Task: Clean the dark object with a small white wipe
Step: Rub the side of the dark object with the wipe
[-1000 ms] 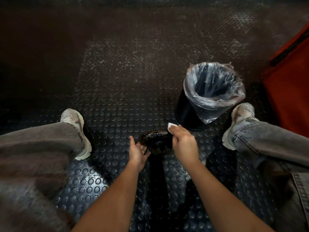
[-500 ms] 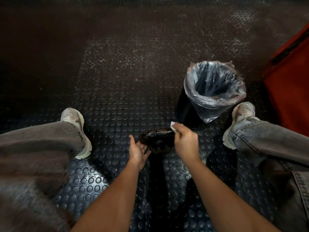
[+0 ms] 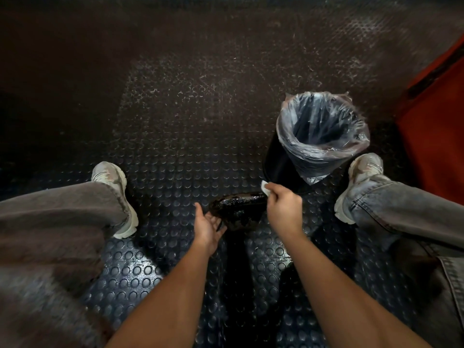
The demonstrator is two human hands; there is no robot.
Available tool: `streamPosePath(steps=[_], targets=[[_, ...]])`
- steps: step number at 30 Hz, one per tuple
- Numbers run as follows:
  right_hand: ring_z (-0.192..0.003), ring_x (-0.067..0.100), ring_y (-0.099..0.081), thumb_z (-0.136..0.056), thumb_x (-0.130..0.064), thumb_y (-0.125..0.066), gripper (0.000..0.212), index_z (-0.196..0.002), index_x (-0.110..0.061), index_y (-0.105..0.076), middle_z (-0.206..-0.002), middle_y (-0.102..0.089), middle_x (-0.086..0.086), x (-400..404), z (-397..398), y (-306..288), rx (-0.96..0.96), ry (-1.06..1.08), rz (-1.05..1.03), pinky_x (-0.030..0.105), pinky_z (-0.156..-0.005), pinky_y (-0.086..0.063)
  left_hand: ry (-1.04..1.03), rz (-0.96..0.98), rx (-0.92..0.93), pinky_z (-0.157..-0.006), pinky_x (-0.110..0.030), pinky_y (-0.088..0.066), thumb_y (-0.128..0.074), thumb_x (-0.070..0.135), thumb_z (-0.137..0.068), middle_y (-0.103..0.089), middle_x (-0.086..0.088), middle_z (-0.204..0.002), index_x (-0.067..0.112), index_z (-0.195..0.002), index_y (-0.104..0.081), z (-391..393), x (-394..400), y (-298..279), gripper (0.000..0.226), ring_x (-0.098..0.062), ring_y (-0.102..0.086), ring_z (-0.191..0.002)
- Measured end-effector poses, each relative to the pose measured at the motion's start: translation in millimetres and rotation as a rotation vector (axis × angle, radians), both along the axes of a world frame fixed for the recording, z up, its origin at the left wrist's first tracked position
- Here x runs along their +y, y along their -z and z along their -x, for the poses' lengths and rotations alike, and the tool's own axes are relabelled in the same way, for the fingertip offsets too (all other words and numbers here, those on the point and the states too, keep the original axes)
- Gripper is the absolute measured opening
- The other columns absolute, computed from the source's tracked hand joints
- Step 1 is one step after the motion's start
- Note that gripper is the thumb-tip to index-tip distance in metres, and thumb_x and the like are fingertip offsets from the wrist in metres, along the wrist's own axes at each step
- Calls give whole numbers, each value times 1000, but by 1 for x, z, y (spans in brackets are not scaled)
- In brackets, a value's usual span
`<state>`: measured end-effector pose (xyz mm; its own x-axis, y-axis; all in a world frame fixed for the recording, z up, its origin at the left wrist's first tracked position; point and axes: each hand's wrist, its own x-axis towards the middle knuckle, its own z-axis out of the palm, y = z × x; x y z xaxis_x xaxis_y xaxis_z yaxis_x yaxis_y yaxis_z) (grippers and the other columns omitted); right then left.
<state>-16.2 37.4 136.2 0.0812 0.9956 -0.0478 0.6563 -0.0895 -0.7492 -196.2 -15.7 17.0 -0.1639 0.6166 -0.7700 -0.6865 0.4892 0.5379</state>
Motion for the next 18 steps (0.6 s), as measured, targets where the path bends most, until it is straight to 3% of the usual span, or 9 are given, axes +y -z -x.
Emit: streamPosePath(steps=[2, 5, 9, 12, 14, 18], targets=[[-110, 29, -69, -88, 6, -57, 32, -111, -5, -76, -117, -74, 12, -5, 13, -3, -110, -237, -127, 36, -103, -51, 1, -1, -9, -116, -47, -34, -18, 75, -96, -64, -8, -132, 13, -138, -57, -1, -1, -3, 85, -23, -48, -135], [-123, 31, -63, -85, 5, -59, 32, -110, -6, -76, -122, -72, 10, -26, 11, 17, -245, -468, -286, 48, -109, -45, 5, -9, -4, -111, -44, -37, -18, 75, -96, -60, -10, -140, 14, -141, -55, -4, 0, -9, 85, -23, -48, -136], [-126, 20, -61, -91, 8, -60, 37, -120, -9, -74, -128, -69, 6, -39, -10, 24, -76, -69, -148, 31, -112, -43, 9, -20, 0, -116, -47, -33, -15, 76, -95, -55, -17, -144, 13, -142, -54, -1, -1, -10, 88, -24, -43, -140], [-105, 22, -70, -95, 2, -53, 34, -120, -10, -74, -117, -74, 9, -23, -15, 18, -18, 104, -24, 12, -94, -44, 1, -10, 7, -119, -48, -30, -15, 75, -96, -40, -22, -151, 9, -143, -54, -2, -1, -13, 89, -24, -43, -140], [-97, 25, -71, -96, -2, -52, 33, -118, -12, -75, -110, -76, 11, -8, -11, 13, -12, 124, 31, 15, -86, -45, 0, -8, -6, -120, -48, -29, -15, 75, -96, -41, -20, -153, 11, -145, -51, -2, -1, -14, 89, -25, -40, -143], [-114, 24, -67, -91, 1, -57, 31, -112, -11, -77, -123, -72, 7, -3, 10, 5, -120, -138, -101, 35, -103, -51, -9, -2, -9, -115, -45, -33, -17, 76, -95, -54, -9, -146, 14, -145, -51, -2, -1, -17, 87, -24, -41, -142]])
